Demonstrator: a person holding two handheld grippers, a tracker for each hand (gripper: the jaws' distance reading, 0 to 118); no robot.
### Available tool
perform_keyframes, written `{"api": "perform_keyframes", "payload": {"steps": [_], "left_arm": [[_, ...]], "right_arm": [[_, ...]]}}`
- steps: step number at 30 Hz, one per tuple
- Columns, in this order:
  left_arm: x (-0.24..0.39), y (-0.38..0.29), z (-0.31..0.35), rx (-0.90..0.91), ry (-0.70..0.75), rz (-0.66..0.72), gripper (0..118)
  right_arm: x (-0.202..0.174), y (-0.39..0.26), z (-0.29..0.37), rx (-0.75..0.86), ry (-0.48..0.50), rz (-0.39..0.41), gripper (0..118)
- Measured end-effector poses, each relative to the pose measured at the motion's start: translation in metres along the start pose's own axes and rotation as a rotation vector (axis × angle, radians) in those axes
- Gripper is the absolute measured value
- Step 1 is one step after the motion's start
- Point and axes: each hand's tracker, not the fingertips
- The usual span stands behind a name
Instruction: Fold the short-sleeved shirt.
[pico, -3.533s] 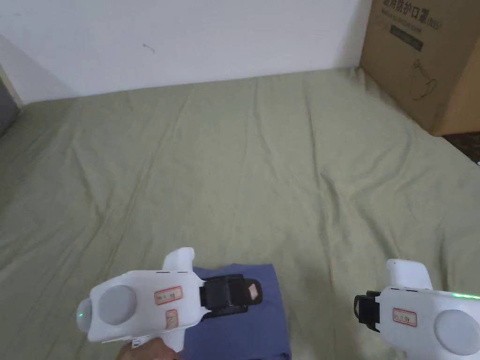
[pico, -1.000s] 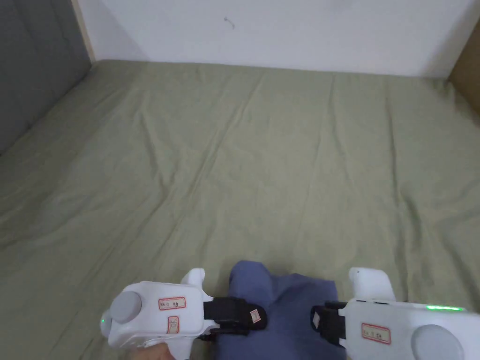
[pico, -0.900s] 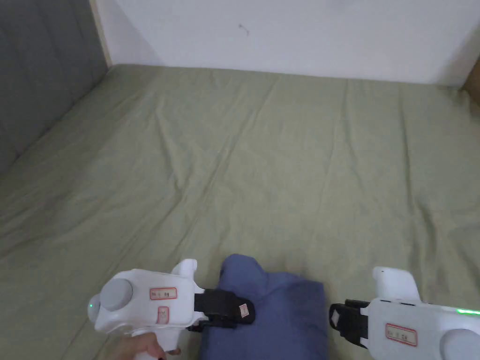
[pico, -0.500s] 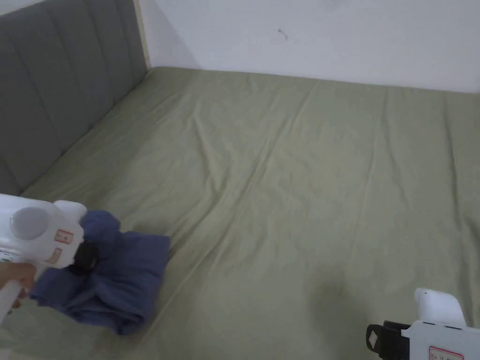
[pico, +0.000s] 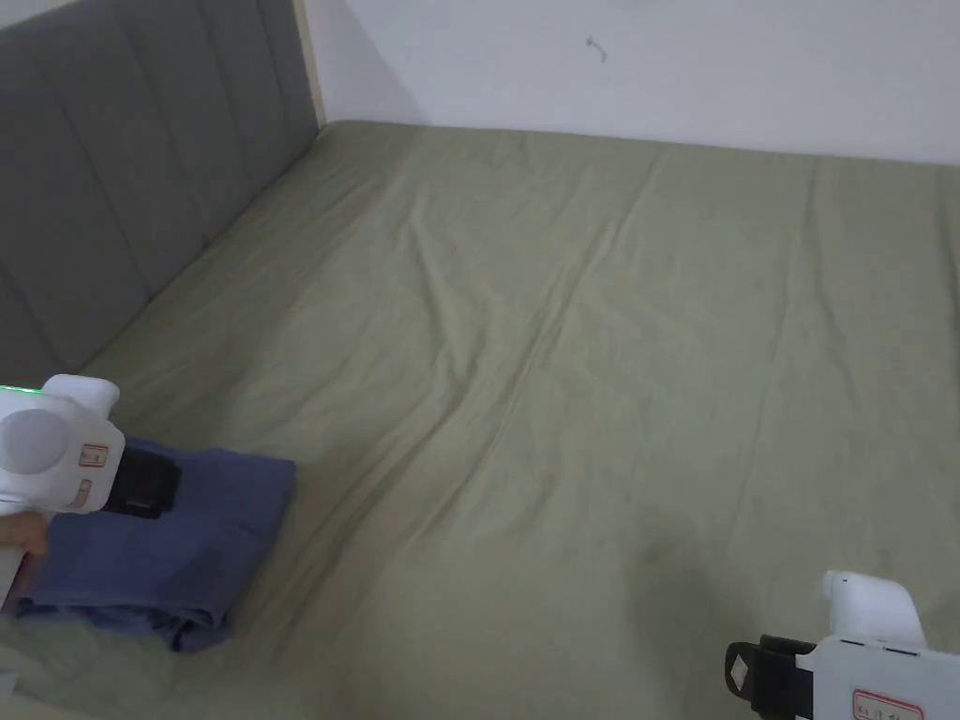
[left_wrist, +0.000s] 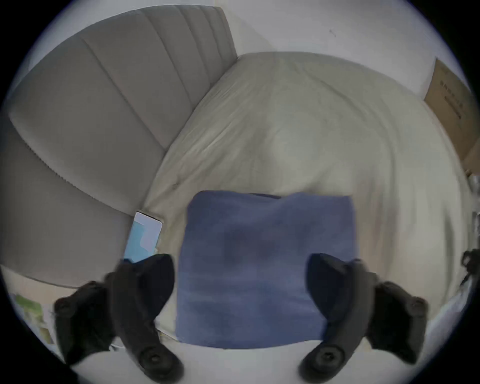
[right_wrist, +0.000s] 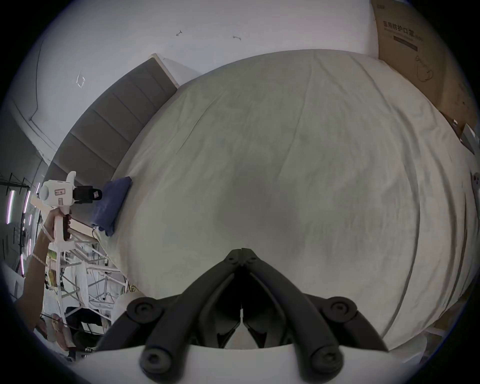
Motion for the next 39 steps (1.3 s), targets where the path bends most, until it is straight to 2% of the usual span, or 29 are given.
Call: {"api": "perform_keyframes", "payload": {"steps": [2,3,5,9,13,16,20,22,26,31,36,39], "left_arm": [[0.010,-0.001,0.019,0.027,-0.116,0.048,21],[0.018,-0.005,0.028,0.041,-0.147,0.059,0],[0.041,-0.013,0.051,0.107,-0.148,0.063,0],[0.094,-0.031,0.090,0.169,-0.274,0.106,0],[0.160,-0.056,0.137,0.286,-0.218,0.069,0],[0.197,-0.069,0.166,0.369,-0.228,0.019,0],[0.236,-0.078,0.218,0.497,-0.232,0.001,0],[0.250,-0.081,0.243,0.590,-0.209,-0.008,0],[0.266,-0.083,0.288,0.736,-0.266,0.015,0],[0.283,-0.084,0.335,0.949,-0.173,-0.035,0],[0.285,-0.090,0.355,0.982,-0.194,-0.006,0],[0.287,-0.094,0.360,1.003,-0.184,-0.017,0]], "right_arm": [[0.002,0.000,0.006,0.010,0.004,0.007,0],[0.003,-0.001,0.009,0.019,0.007,0.009,0],[0.006,-0.004,0.019,0.036,0.015,0.004,0],[0.018,-0.013,0.035,0.070,0.027,-0.033,0],[0.028,-0.019,0.058,0.120,-0.033,-0.007,0],[0.036,-0.015,0.087,0.174,-0.039,-0.007,0],[0.027,-0.006,0.134,0.322,-0.204,0.115,0],[0.023,0.001,0.158,0.388,-0.229,0.115,0],[0.010,0.014,0.207,0.585,-0.305,0.105,0],[-0.015,0.019,0.255,0.792,-0.404,0.138,0],[-0.033,0.015,0.277,0.909,-0.441,0.146,0],[-0.042,0.011,0.281,0.938,-0.471,0.181,0]]}}
